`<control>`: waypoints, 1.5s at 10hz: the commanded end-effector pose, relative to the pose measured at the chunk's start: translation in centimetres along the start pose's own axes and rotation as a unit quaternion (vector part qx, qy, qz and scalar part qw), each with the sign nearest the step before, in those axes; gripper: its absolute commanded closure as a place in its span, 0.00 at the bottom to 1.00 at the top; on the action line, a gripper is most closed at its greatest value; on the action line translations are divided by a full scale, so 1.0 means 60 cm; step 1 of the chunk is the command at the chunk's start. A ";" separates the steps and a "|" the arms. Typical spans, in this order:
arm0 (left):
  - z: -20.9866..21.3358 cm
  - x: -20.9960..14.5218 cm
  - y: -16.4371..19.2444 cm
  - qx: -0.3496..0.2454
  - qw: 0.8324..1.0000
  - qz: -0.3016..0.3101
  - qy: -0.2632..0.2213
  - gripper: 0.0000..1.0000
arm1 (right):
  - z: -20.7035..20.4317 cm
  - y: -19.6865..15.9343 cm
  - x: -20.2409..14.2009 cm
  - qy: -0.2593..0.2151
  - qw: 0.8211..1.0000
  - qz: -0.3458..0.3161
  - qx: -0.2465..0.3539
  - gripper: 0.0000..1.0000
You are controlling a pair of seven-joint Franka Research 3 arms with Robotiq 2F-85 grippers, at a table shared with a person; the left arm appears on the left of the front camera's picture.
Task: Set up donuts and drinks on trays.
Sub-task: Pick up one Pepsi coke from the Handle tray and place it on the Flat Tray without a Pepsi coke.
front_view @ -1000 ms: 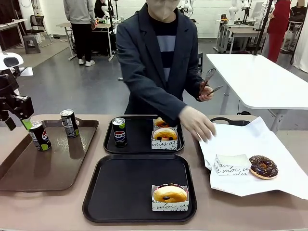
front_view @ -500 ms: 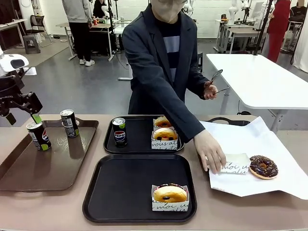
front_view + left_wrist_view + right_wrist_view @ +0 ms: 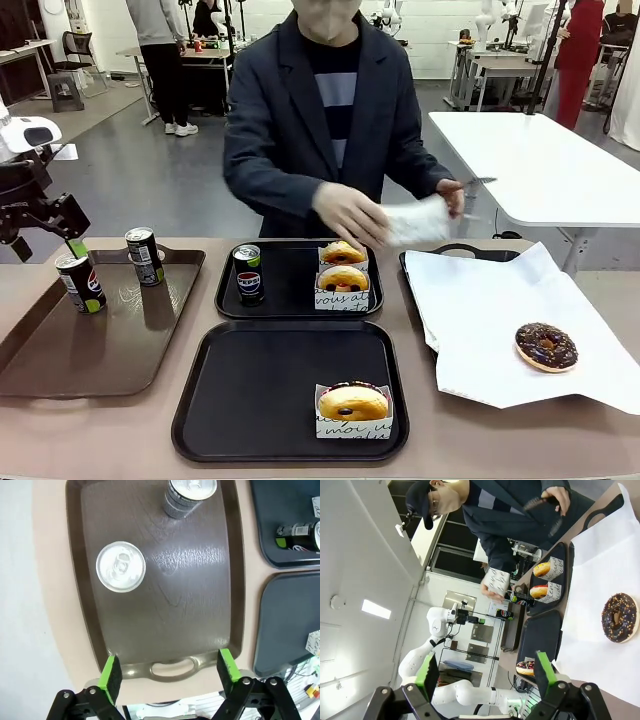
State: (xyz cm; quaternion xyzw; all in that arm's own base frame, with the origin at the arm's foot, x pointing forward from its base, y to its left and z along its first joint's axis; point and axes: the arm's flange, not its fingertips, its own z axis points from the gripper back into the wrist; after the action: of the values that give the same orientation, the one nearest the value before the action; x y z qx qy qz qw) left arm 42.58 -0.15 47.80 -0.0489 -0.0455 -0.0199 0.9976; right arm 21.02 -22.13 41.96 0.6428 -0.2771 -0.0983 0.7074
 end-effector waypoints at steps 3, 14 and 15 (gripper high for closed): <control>-0.050 0.042 0.051 0.021 0.998 -0.028 -0.059 0.00 | -0.001 0.001 0.004 -0.009 1.000 0.009 0.011 0.00; -0.124 0.083 0.045 0.053 0.997 -0.030 -0.057 0.59 | -0.001 0.001 0.004 -0.009 1.000 0.009 0.011 0.00; -0.123 0.082 0.046 0.053 0.996 -0.029 -0.058 1.00 | -0.001 0.001 0.004 -0.009 1.000 0.009 0.011 0.00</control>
State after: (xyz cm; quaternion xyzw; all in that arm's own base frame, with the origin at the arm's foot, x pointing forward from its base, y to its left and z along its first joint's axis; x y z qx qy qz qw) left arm 48.12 1.70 40.39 -0.0045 -0.1100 -0.0538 0.9925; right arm 21.02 -22.14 41.96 0.6427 -0.2772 -0.0985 0.7074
